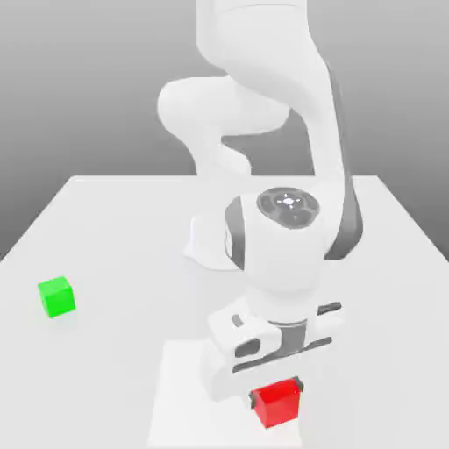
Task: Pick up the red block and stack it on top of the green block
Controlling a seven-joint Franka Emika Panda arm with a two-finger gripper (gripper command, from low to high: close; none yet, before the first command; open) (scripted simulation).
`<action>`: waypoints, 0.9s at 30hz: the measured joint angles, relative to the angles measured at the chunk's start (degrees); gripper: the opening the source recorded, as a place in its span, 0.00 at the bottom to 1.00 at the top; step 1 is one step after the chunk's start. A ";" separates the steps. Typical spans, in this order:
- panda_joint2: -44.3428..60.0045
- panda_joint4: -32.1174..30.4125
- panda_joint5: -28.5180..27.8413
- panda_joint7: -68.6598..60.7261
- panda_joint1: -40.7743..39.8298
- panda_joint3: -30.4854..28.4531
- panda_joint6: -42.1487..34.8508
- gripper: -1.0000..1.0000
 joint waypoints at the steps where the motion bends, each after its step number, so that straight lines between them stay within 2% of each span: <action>1: 0.00 0.00 -0.03 0.03 -0.01 0.01 -0.01 0.00; 3: -0.09 -0.02 -0.07 0.04 -0.06 0.05 -0.08 0.00; 8: -9.14 -1.40 0.48 -0.39 -0.44 0.50 -7.74 0.00; 10: -11.77 -2.53 0.08 -1.09 -2.67 -1.84 -9.17 0.00; 20: -21.27 -9.45 -4.60 -5.11 -26.77 -15.30 -11.29 0.00; 27: -27.49 -14.39 -7.45 -8.32 -39.45 -24.75 -12.45 0.00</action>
